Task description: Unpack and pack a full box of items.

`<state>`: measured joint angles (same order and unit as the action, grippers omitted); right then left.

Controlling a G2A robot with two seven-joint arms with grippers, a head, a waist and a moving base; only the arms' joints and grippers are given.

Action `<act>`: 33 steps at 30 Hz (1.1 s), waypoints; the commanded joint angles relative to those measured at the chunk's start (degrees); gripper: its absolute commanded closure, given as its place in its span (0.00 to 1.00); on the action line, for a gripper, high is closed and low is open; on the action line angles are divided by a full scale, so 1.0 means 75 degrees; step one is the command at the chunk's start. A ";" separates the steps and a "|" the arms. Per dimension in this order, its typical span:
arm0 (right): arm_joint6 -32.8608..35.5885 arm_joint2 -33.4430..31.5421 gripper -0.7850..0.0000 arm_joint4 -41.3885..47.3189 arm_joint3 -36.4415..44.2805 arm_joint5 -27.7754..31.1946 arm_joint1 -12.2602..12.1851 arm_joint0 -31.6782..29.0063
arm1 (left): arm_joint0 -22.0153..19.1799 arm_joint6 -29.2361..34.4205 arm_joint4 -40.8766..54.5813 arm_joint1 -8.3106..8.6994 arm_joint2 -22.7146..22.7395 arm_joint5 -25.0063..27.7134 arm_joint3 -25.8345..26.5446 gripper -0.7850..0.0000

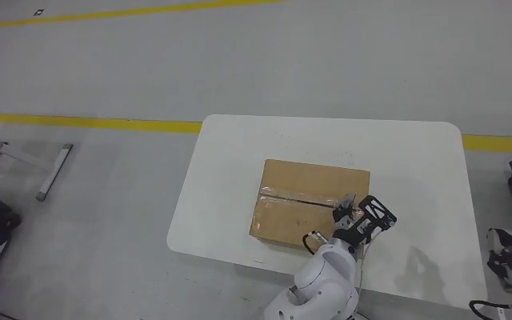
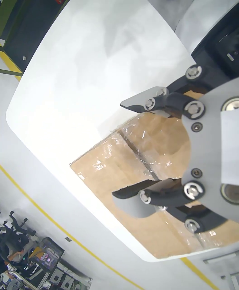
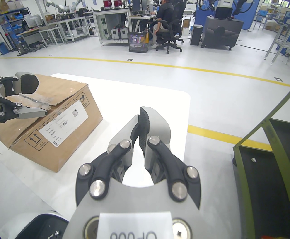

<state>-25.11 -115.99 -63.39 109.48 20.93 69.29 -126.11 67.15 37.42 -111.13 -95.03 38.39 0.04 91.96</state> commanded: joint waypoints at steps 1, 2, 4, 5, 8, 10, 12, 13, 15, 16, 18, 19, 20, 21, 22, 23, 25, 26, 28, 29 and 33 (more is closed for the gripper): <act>0.0005 -0.0007 1.00 -0.0007 -0.0009 0.0014 0.0010 0.0009 | -0.0031 0.0041 -0.0027 -0.0025 -0.0005 -0.0021 -0.0063 0.21; 0.0006 -0.0010 1.00 -0.0011 -0.0013 0.0022 0.0015 0.0016 | -0.0049 0.0084 -0.0050 -0.0040 -0.0014 -0.0042 -0.0096 0.22; 0.0023 -0.0012 1.00 -0.0010 -0.0018 0.0046 0.0028 0.0027 | -0.0089 0.0239 -0.0087 -0.0081 -0.0034 -0.0081 -0.0176 0.22; 0.0024 -0.0011 1.00 -0.0005 -0.0022 0.0052 0.0032 0.0033 | -0.0100 0.0292 -0.0072 -0.0096 -0.0037 -0.0100 -0.0188 0.24; 0.0052 -0.0003 1.00 -0.0035 -0.0033 0.0063 0.0051 0.0056 | -0.0158 0.0389 -0.0052 -0.0158 -0.0087 -0.0102 -0.0295 0.32; 0.0060 -0.0004 1.00 -0.0041 -0.0030 0.0067 0.0060 0.0062 | -0.0183 0.0426 -0.0086 -0.0183 -0.0118 -0.0072 -0.0349 0.35; 0.0067 -0.0009 1.00 -0.0048 -0.0028 0.0075 0.0072 0.0067 | -0.0198 0.0455 -0.0138 -0.0208 -0.0136 -0.0073 -0.0387 0.47; 0.0070 -0.0011 1.00 -0.0051 -0.0027 0.0079 0.0077 0.0069 | -0.0204 0.0460 -0.0181 -0.0219 -0.0146 -0.0076 -0.0397 0.53; 0.0083 -0.0021 1.00 -0.0074 -0.0025 0.0084 0.0090 0.0074 | -0.0201 0.0487 -0.0255 -0.0241 -0.0146 -0.0102 -0.0408 0.62; 0.0081 -0.0021 1.00 -0.0071 -0.0024 0.0088 0.0094 0.0075 | -0.0201 0.0490 -0.0280 -0.0246 -0.0144 -0.0104 -0.0401 0.68; 0.0083 -0.0024 1.00 -0.0068 -0.0024 0.0101 0.0105 0.0081 | -0.0185 0.0513 -0.0339 -0.0258 -0.0124 -0.0107 -0.0382 0.73; 0.0087 -0.0026 1.00 -0.0072 -0.0022 0.0106 0.0110 0.0085 | -0.0175 0.0524 -0.0359 -0.0263 -0.0110 -0.0100 -0.0364 0.77; 0.0092 -0.0026 1.00 -0.0076 -0.0016 0.0108 0.0116 0.0088 | -0.0165 0.0526 -0.0393 -0.0266 -0.0099 -0.0086 -0.0348 0.85; 0.0098 -0.0024 1.00 -0.0080 -0.0011 0.0108 0.0122 0.0090 | -0.0150 0.0531 -0.0415 -0.0269 -0.0087 -0.0068 -0.0327 0.87; 0.0103 -0.0021 1.00 -0.0085 -0.0004 0.0106 0.0128 0.0092 | -0.0132 0.0538 -0.0445 -0.0272 -0.0075 -0.0066 -0.0291 0.98; 0.0107 -0.0018 1.00 -0.0095 0.0005 0.0113 0.0133 0.0093 | -0.0108 0.0539 -0.0466 -0.0275 -0.0064 -0.0065 -0.0257 1.00; 0.0112 -0.0017 1.00 -0.0107 0.0013 0.0117 0.0144 0.0095 | -0.0062 0.0532 -0.0530 -0.0277 -0.0038 -0.0061 -0.0179 1.00; 0.0113 -0.0018 1.00 -0.0111 0.0016 0.0119 0.0150 0.0096 | -0.0032 0.0538 -0.0557 -0.0277 -0.0023 -0.0064 -0.0140 1.00; 0.0132 -0.0015 1.00 -0.0113 0.0028 0.0127 0.0161 0.0092 | 0.0017 0.0558 -0.0618 -0.0278 0.0003 -0.0040 -0.0054 1.00; 0.0138 -0.0013 1.00 -0.0122 0.0039 0.0138 0.0166 0.0092 | 0.0047 0.0558 -0.0638 -0.0279 0.0017 -0.0041 -0.0004 1.00; 0.0154 0.0039 1.00 -0.0170 0.0073 0.0132 0.0190 0.0096 | 0.0136 0.0564 -0.0750 -0.0279 0.0076 0.0004 0.0106 0.99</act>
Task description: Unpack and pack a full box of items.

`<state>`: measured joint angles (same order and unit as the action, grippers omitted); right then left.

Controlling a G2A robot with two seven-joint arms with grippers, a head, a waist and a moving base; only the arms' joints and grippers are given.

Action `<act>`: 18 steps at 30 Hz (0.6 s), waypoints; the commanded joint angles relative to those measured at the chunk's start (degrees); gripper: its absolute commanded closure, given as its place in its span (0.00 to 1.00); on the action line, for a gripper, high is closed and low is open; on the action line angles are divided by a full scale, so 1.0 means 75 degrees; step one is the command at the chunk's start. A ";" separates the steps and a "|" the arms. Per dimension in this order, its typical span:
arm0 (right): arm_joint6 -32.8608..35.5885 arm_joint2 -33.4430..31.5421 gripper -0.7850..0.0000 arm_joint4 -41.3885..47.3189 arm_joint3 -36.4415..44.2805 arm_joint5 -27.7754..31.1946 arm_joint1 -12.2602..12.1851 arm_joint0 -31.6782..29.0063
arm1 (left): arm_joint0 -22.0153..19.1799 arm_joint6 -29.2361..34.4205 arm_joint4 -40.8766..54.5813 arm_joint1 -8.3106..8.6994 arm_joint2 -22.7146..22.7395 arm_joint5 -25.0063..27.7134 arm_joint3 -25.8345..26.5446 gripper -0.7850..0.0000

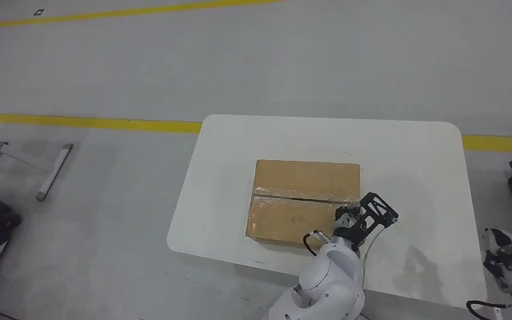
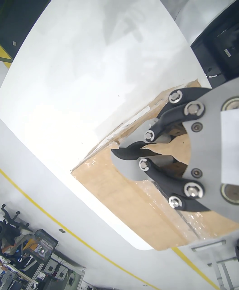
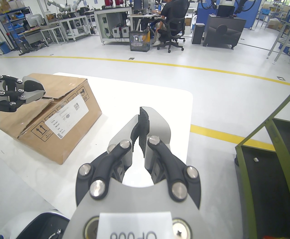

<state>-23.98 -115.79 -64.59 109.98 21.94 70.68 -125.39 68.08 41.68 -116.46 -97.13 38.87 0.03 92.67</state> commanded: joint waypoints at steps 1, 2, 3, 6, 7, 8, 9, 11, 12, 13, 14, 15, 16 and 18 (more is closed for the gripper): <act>0.0008 0.0023 1.00 -0.0021 0.0016 -0.0003 0.0010 0.0000 | 0.0029 -0.0010 -0.0094 0.0002 0.0025 0.0007 0.0027 1.00; 0.0004 0.0034 1.00 -0.0025 0.0026 0.0004 0.0016 0.0001 | 0.0049 -0.0019 -0.0133 0.0002 0.0037 0.0015 0.0042 1.00; 0.0001 0.0037 1.00 -0.0030 0.0025 0.0007 0.0021 0.0003 | 0.0069 -0.0023 -0.0157 0.0001 0.0052 0.0019 0.0060 1.00; 0.0011 0.0044 1.00 -0.0049 0.0025 0.0027 0.0035 0.0011 | 0.0105 -0.0066 -0.0327 0.0004 0.0088 0.0032 0.0125 1.00; 0.0017 0.0044 1.00 -0.0053 0.0021 0.0034 0.0039 0.0018 | 0.0117 -0.0084 -0.0391 0.0006 0.0108 0.0026 0.0164 1.00; 0.0020 0.0049 1.00 -0.0054 0.0013 0.0038 0.0043 0.0033 | 0.0137 -0.0098 -0.0428 0.0008 0.0130 0.0028 0.0205 1.00; 0.0022 0.0059 1.00 -0.0054 0.0001 0.0044 0.0047 0.0051 | 0.0147 -0.0129 -0.0509 0.0013 0.0154 0.0037 0.0256 1.00; 0.0039 0.0088 1.00 -0.0071 0.0012 0.0058 0.0056 0.0069 | 0.0190 -0.0154 -0.0644 0.0030 0.0247 0.0033 0.0389 1.00; 0.0042 0.0102 1.00 -0.0077 0.0022 0.0064 0.0061 0.0077 | 0.0215 -0.0187 -0.0699 0.0040 0.0309 0.0019 0.0494 1.00; 0.0047 0.0114 1.00 -0.0086 0.0028 0.0069 0.0065 0.0088 | 0.0252 -0.0195 -0.0775 0.0055 0.0367 0.0039 0.0576 1.00; 0.0049 0.0134 1.00 -0.0069 0.0028 0.0096 0.0070 0.0103 | 0.0289 -0.0179 -0.0877 0.0073 0.0439 0.0064 0.0692 1.00; 0.0065 0.0147 1.00 -0.0069 0.0033 0.0124 0.0072 0.0118 | 0.0340 -0.0199 -0.0943 0.0090 0.0509 0.0078 0.0849 1.00; 0.0078 0.0159 1.00 -0.0071 0.0038 0.0151 0.0075 0.0134 | 0.0398 -0.0219 -0.1031 0.0114 0.0584 0.0137 0.0994 1.00; 0.0107 0.0194 1.00 -0.0040 0.0062 0.0222 0.0080 0.0166 | 0.0546 -0.0260 -0.1208 0.0175 0.0786 0.0300 0.1384 1.00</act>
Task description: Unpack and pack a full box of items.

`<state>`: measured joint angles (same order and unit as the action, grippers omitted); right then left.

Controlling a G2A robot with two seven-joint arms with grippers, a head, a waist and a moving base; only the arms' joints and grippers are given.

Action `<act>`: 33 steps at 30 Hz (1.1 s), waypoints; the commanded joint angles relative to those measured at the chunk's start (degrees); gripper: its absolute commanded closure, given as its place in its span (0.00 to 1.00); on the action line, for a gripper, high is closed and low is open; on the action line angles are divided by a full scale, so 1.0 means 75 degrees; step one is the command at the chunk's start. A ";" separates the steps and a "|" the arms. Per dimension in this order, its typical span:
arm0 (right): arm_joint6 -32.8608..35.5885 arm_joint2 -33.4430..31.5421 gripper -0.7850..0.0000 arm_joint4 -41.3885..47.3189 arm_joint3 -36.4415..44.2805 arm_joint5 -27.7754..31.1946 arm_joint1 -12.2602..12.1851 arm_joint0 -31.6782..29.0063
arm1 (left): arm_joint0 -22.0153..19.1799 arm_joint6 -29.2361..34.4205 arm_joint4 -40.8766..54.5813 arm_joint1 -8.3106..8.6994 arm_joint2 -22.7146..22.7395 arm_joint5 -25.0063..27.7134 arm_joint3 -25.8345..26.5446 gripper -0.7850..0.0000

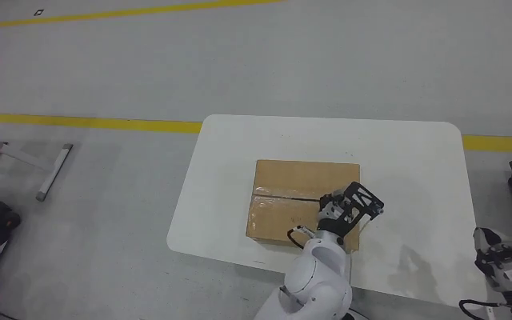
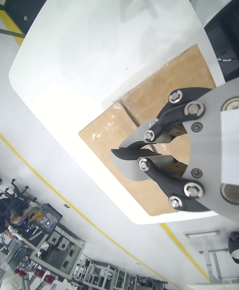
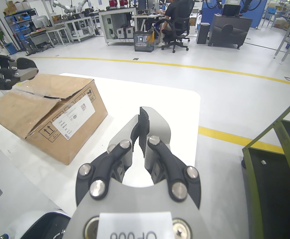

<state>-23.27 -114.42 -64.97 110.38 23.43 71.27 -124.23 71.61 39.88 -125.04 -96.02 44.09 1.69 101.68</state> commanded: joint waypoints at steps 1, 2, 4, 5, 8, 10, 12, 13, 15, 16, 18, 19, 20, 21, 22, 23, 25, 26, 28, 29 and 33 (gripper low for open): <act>0.0033 0.0041 1.00 0.0050 0.0031 0.0096 0.0004 0.0029 | 0.0163 -0.0029 -0.0157 0.0065 0.0230 0.0179 0.0395 1.00; 0.0047 0.0068 1.00 0.0126 0.0055 0.0171 0.0006 0.0053 | 0.0248 -0.0034 -0.0280 0.0105 0.0387 0.0277 0.0616 1.00; 0.0139 0.0103 1.00 0.0177 0.0130 0.0283 0.0007 0.0116 | 0.0470 0.0001 -0.0539 0.0201 0.0783 0.0573 0.1149 1.00; 0.0175 0.0114 1.00 0.0153 0.0159 0.0301 0.0006 0.0137 | 0.0527 0.0012 -0.0623 0.0227 0.0890 0.0673 0.1294 1.00; 0.0314 0.0241 1.00 0.0022 0.0317 0.0365 0.0005 0.0260 | 0.0771 0.0003 -0.0952 0.0335 0.1425 0.1007 0.1984 1.00; 0.0391 0.0351 1.00 -0.0073 0.0412 0.0386 0.0007 0.0332 | 0.0888 -0.0022 -0.1109 0.0387 0.1738 0.1143 0.2321 1.00; 0.0447 0.0444 1.00 -0.0143 0.0474 0.0388 0.0010 0.0388 | 0.0956 -0.0058 -0.1215 0.0429 0.2032 0.1267 0.2502 1.00; 0.0473 0.0497 1.00 -0.0185 0.0500 0.0385 0.0012 0.0418 | 0.0986 -0.0088 -0.1268 0.0452 0.2191 0.1359 0.2608 1.00; 0.0514 0.0597 1.00 -0.0260 0.0531 0.0397 0.0015 0.0464 | 0.1031 -0.0140 -0.1328 0.0490 0.2510 0.1478 0.2813 1.00; 0.0528 0.0638 1.00 -0.0294 0.0536 0.0407 0.0016 0.0487 | 0.1033 -0.0169 -0.1413 0.0512 0.2656 0.1574 0.2890 1.00; 0.0549 0.0706 1.00 -0.0339 0.0516 0.0419 0.0019 0.0528 | 0.1036 -0.0228 -0.1512 0.0546 0.2950 0.1675 0.3030 1.00; 0.0561 0.0731 1.00 -0.0350 0.0503 0.0421 0.0020 0.0546 | 0.1029 -0.0247 -0.1532 0.0560 0.3105 0.1686 0.3090 1.00; 0.0572 0.0753 1.00 -0.0362 0.0494 0.0428 0.0020 0.0563 | 0.1012 -0.0266 -0.1599 0.0576 0.3262 0.1723 0.3137 1.00; 0.0579 0.0771 1.00 -0.0374 0.0488 0.0432 0.0021 0.0582 | 0.0992 -0.0281 -0.1608 0.0589 0.3426 0.1738 0.3191 1.00; 0.0589 0.0785 1.00 -0.0380 0.0474 0.0435 0.0021 0.0597 | 0.0976 -0.0253 -0.1621 0.0601 0.3592 0.1763 0.3230 1.00; 0.0598 0.0794 1.00 -0.0394 0.0468 0.0444 0.0021 0.0611 | 0.0951 -0.0253 -0.1640 0.0614 0.3722 0.1841 0.3278 1.00; 0.0614 0.0806 1.00 -0.0407 0.0457 0.0451 0.0021 0.0626 | 0.0903 -0.0235 -0.1620 0.0632 0.3971 0.1905 0.3369 1.00; 0.0615 0.0808 1.00 -0.0412 0.0451 0.0461 0.0021 0.0631 | 0.0876 -0.0229 -0.1661 0.0645 0.4089 0.1969 0.3390 1.00; 0.0616 0.0818 1.00 -0.0415 0.0424 0.0472 0.0022 0.0639 | 0.0815 -0.0252 -0.1708 0.0667 0.4330 0.2001 0.3423 1.00; 0.0615 0.0823 1.00 -0.0416 0.0410 0.0479 0.0023 0.0639 | 0.0787 -0.0262 -0.1725 0.0676 0.4442 0.1998 0.3431 1.00; 0.0606 0.0812 1.00 -0.0424 0.0330 0.0490 0.0022 0.0666 | 0.0718 -0.0247 -0.1734 0.0708 0.4825 0.1990 0.3418 1.00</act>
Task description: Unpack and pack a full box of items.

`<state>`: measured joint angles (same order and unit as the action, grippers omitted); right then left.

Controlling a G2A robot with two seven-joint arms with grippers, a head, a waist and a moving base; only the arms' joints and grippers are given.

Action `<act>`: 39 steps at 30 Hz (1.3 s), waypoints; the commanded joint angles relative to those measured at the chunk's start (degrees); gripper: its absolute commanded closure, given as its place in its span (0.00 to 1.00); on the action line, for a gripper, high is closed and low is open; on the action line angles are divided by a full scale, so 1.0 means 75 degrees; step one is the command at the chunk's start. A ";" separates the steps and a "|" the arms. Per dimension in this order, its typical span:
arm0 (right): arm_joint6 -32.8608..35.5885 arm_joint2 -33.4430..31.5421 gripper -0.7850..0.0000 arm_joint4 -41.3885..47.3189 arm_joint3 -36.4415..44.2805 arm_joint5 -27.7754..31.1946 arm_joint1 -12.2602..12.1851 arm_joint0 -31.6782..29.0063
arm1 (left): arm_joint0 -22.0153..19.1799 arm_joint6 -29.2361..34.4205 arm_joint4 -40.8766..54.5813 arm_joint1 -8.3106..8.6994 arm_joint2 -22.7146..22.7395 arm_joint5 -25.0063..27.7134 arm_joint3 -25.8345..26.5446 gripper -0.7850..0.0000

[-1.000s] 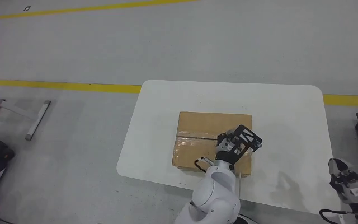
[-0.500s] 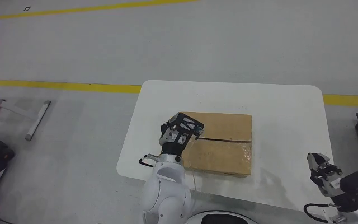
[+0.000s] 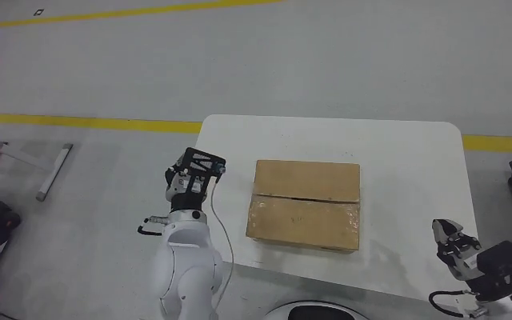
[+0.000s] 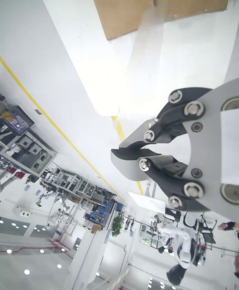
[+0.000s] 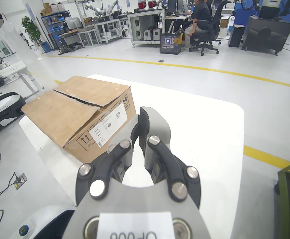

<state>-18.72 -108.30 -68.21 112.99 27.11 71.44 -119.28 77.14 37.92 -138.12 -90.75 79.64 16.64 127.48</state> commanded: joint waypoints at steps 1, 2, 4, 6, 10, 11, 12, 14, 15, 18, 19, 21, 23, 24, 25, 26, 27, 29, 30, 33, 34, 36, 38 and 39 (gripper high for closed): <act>-0.0004 -0.0010 1.00 0.0014 -0.0036 -0.0001 0.0000 0.0012 | -0.0044 0.0046 0.0060 0.0010 0.0167 0.0007 -0.0059 1.00; -0.0001 -0.0014 1.00 0.0023 -0.0053 0.0003 0.0000 0.0014 | -0.0071 0.0064 0.0155 0.0011 0.0230 0.0009 -0.0085 1.00; -0.0002 -0.0027 1.00 0.0039 -0.0067 0.0003 0.0001 0.0010 | -0.0127 0.0058 0.0133 0.0027 0.0358 0.0056 -0.0166 1.00; -0.0012 -0.0034 1.00 0.0054 -0.0091 0.0004 0.0003 0.0009 | -0.0162 0.0033 0.0097 0.0043 0.0502 0.0013 -0.0272 1.00; -0.0013 -0.0046 1.00 0.0067 -0.0114 -0.0009 0.0007 -0.0001 | -0.0203 -0.0048 0.0028 0.0072 0.0700 -0.0097 -0.0444 1.00; -0.0012 -0.0045 1.00 0.0068 -0.0120 -0.0005 0.0007 -0.0001 | -0.0203 -0.0040 0.0041 0.0075 0.0745 -0.0158 -0.0484 1.00; -0.0005 -0.0046 1.00 0.0072 -0.0122 0.0000 0.0008 -0.0001 | -0.0205 -0.0042 0.0028 0.0081 0.0792 -0.0193 -0.0516 1.00; -0.0004 -0.0056 1.00 0.0085 -0.0124 -0.0006 0.0010 -0.0009 | -0.0195 -0.0061 0.0009 0.0094 0.0887 -0.0258 -0.0588 1.00; -0.0002 -0.0063 1.00 0.0076 -0.0120 -0.0007 0.0010 -0.0019 | -0.0182 -0.0051 -0.0016 0.0102 0.0947 -0.0274 -0.0632 0.76; -0.0007 -0.0078 1.00 0.0075 -0.0120 -0.0016 0.0013 -0.0038 | -0.0138 -0.0020 0.0001 0.0117 0.1136 -0.0420 -0.0751 0.00; -0.0003 -0.0082 1.00 0.0068 -0.0117 -0.0018 0.0013 -0.0041 | -0.0114 -0.0020 -0.0060 0.0129 0.1206 -0.0408 -0.0810 0.00; -0.0007 -0.0093 1.00 0.0070 -0.0117 -0.0011 0.0014 -0.0048 | -0.0047 -0.0006 -0.0322 0.0161 0.1298 -0.0252 -0.0910 0.00; -0.0010 -0.0105 1.00 0.0074 -0.0114 -0.0001 0.0015 -0.0057 | 0.0018 0.0141 -0.0272 0.0166 0.1383 -0.0226 -0.0961 0.00; -0.0013 -0.0111 1.00 0.0076 -0.0107 0.0003 0.0016 -0.0068 | 0.0036 0.0162 -0.0288 0.0172 0.1426 -0.0238 -0.0965 0.00; -0.0008 -0.0117 1.00 0.0065 -0.0098 0.0001 0.0017 -0.0078 | 0.0055 0.0170 -0.0256 0.0175 0.1465 -0.0277 -0.0982 0.00; -0.0008 -0.0120 1.00 0.0064 -0.0091 0.0000 0.0018 -0.0087 | 0.0070 0.0167 -0.0155 0.0173 0.1498 -0.0356 -0.0995 0.00; -0.0009 -0.0121 1.00 0.0064 -0.0086 -0.0001 0.0019 -0.0092 | 0.0088 0.0142 -0.0083 0.0175 0.1524 -0.0380 -0.1014 0.00; -0.0010 -0.0122 1.00 0.0064 -0.0070 -0.0003 0.0021 -0.0108 | 0.0112 0.0115 0.0011 0.0180 0.1593 -0.0465 -0.1036 0.00; -0.0012 -0.0124 1.00 0.0047 -0.0055 -0.0013 0.0023 -0.0117 | 0.0121 0.0116 0.0117 0.0177 0.1625 -0.0555 -0.1044 0.00; -0.0031 -0.0117 1.00 0.0029 -0.0001 -0.0031 0.0029 -0.0171 | 0.0149 0.0095 0.0181 0.0188 0.1704 -0.0645 -0.1014 0.00; -0.0029 -0.0123 1.00 0.0014 0.0007 -0.0033 0.0030 -0.0183 | 0.0162 0.0072 0.0191 0.0192 0.1711 -0.0662 -0.0984 0.00; -0.0054 -0.0135 1.00 0.0005 0.0019 -0.0036 0.0033 -0.0208 | 0.0212 -0.0036 0.0303 0.0194 0.1621 -0.0634 -0.0831 0.00; -0.0072 -0.0146 1.00 -0.0003 0.0025 -0.0052 0.0037 -0.0240 | 0.0322 -0.0108 0.0484 0.0185 0.1392 -0.0560 -0.0605 0.00; -0.0078 -0.0153 1.00 -0.0002 0.0029 -0.0065 0.0039 -0.0255 | 0.0401 -0.0166 0.0557 0.0180 0.1190 -0.0458 -0.0463 0.00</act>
<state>-19.27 -109.40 -68.22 113.17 26.71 71.72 -121.08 79.49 37.05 -134.56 -89.36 90.21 12.51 122.82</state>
